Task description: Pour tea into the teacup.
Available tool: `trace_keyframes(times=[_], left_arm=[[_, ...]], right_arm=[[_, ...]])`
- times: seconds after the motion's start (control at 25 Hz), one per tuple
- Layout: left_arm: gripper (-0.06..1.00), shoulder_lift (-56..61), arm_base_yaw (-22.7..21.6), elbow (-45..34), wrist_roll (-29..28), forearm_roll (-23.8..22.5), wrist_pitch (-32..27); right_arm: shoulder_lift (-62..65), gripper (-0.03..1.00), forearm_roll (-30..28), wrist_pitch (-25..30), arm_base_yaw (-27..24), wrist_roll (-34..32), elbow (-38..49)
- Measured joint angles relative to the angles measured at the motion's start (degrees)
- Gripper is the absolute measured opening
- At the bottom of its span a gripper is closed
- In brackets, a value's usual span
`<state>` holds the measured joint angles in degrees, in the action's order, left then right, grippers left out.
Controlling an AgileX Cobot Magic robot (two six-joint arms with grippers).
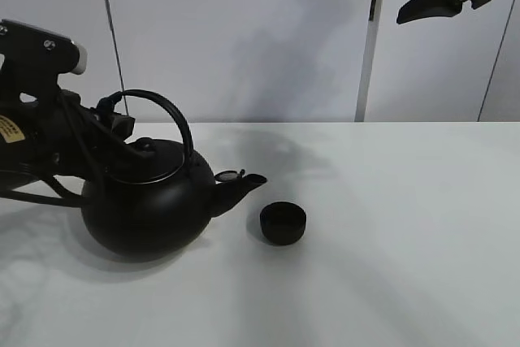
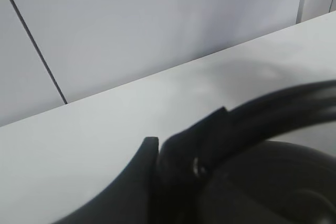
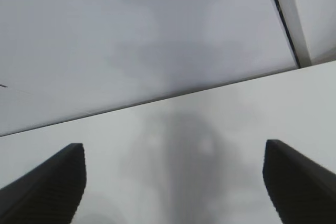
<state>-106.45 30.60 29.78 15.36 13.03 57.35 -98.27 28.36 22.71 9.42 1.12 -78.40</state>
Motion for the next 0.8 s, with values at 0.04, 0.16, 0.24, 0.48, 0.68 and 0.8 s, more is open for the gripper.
trace_keyframes(times=[0.04, 0.16, 0.24, 0.48, 0.68, 0.8], left_arm=[[0.09, 0.0, 0.0, -0.2, 0.0, 0.0, 0.0], [0.09, -0.1, 0.0, -0.9, 0.0, -0.7, 0.0], [0.09, -0.2, 0.0, -1.8, 0.0, -1.2, 0.5], [0.09, -1.3, 0.0, -3.0, 0.0, -2.6, 2.5], [0.09, -1.3, 0.0, -3.0, 0.1, -3.2, 2.6], [0.09, -1.3, 0.0, -3.0, 0.1, -4.1, 2.6]], right_arm=[[0.0, 0.63, 0.0, 0.0, 0.0, 0.0, 0.0], [0.0, 0.63, 0.0, 0.0, 0.0, 0.0, 0.0], [0.0, 0.63, 0.0, 0.0, 0.0, 0.0, 0.0], [0.0, 0.63, 0.0, 0.0, 0.0, 0.0, 0.0], [0.0, 0.63, 0.0, 0.0, 0.0, 0.0, 0.0], [0.0, 0.63, 0.0, 0.0, 0.0, 0.0, 0.0]])
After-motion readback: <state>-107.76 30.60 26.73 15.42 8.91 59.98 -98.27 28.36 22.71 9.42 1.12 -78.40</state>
